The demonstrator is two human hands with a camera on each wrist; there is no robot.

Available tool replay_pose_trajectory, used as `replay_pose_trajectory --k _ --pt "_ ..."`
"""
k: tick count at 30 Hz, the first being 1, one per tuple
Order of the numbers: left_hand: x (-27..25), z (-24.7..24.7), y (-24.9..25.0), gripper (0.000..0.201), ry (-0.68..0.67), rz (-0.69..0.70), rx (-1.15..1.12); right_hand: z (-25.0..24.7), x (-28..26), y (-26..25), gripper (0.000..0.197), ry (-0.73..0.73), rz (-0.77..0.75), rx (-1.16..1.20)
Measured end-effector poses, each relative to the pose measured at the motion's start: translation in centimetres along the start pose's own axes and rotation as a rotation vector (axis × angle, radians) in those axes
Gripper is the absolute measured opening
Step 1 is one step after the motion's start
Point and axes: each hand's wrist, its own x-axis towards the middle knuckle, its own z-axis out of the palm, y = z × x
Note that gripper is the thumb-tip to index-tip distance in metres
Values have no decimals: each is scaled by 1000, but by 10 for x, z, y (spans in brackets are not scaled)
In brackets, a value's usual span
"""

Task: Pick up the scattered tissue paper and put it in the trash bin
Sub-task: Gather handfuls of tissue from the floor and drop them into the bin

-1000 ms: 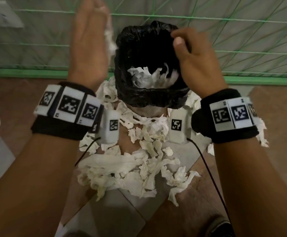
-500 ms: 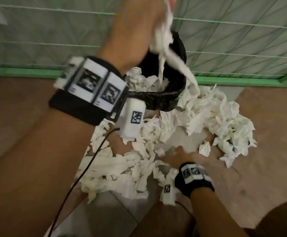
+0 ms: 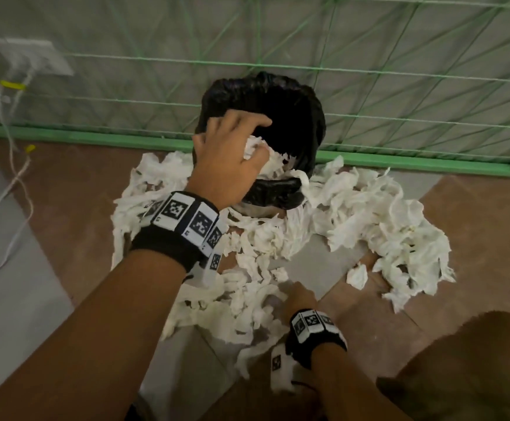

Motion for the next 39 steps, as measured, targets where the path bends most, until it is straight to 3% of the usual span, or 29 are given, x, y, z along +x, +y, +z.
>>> replay_pose_trajectory --k 4,6,9,12,14,16,19,20,22,24,26,28,30,31,32,34,36,38,39 --pt "-11 24 26 39 -294 153 130 -50 -15 -6 46 59 92 42" --pt "-9 41 27 33 -338 210 101 -78 -23 -16 42 58 57 14" --pt "3 51 26 10 -243 227 -34 -118 -35 -26 37 218 15 70" --pt "15 42 22 3 -119 180 -147 -145 -49 -32 23 394 -19 293" --pt "22 31 12 7 -18 110 -218 -168 -66 -41 10 464 -105 636" --pt "25 22 -3 13 -2 60 -228 -188 -79 -52 26 537 -144 950" --pt "23 16 -26 38 -69 48 -85 -217 -109 -76 32 745 -379 1017" --pt "20 14 -33 40 -24 49 -92 -228 -117 -86 33 831 -490 1036" --pt "10 10 -48 34 194 -13 -210 -251 -130 -104 24 956 -721 1096" --pt "-9 10 -71 23 461 -182 -359 -269 -135 -118 15 909 -934 999" --pt "-33 18 -92 14 578 -401 -392 -274 -148 -144 33 928 -870 625" --pt "-60 39 -113 7 382 -579 -302 -264 -152 -170 34 1008 -784 487" --pt "-88 67 -128 11 -49 -628 -169 -250 -136 -198 25 1184 -912 224" --pt "-103 81 -132 27 -273 -578 -118 -240 -126 -205 23 1157 -950 290" --pt "-117 92 -133 47 -465 -526 -83 -230 -111 -207 21 996 -913 331" --pt "-145 113 -135 65 -750 -512 -14 -208 -98 -206 21 725 -794 198" --pt "-170 130 -137 63 -903 -474 157 -199 -86 -196 25 760 -812 190" --pt "-186 144 -142 44 -873 -371 241 -195 -74 -174 9 961 -818 401" --pt "-188 148 -143 33 -821 -354 212 -190 -67 -158 12 1076 -760 537"
